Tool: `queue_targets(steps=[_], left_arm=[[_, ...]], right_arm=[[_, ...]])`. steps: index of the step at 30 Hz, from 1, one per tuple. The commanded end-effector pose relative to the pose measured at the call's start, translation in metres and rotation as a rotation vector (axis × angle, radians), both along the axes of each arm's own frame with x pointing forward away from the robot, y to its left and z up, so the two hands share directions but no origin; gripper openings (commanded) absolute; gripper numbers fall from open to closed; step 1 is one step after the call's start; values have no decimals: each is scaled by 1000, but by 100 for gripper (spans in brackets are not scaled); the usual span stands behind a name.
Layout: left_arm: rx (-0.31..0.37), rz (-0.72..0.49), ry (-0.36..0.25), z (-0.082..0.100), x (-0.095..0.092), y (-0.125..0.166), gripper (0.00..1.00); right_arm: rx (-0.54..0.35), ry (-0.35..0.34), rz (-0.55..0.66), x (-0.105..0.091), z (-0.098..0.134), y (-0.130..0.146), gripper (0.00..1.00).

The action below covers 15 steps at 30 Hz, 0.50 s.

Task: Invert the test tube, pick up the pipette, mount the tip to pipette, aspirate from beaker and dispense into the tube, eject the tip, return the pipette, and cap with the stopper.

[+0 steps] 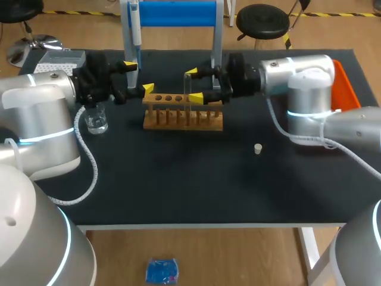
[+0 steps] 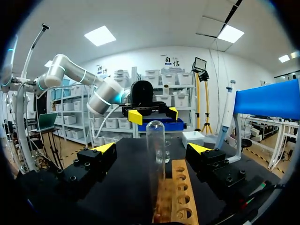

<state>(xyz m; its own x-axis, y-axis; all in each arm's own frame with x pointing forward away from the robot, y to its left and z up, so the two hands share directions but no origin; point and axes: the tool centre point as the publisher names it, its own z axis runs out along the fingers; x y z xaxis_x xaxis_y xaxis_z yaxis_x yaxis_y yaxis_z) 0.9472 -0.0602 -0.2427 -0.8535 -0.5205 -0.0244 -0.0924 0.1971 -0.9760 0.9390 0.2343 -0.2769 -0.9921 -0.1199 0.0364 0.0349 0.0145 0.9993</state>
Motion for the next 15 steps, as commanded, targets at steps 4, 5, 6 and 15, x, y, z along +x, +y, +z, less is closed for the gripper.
queue_targets(steps=[4, 5, 6, 15], left_arm=[[-2, 5, -3, -1, -1, -1, 100], [-2, 5, -3, -1, -1, -1, 100], [-2, 5, -3, -1, -1, -1, 100], [-2, 5, -3, -1, -1, -1, 100]], right_arm=[[-4, -7, 4, 2, -1, 4, 100], [-5, -9, 3, 2, -1, 5, 100], [-4, -6, 1, 2, -1, 6, 100], [-10, 1, -5, -1, -3, 10, 12]])
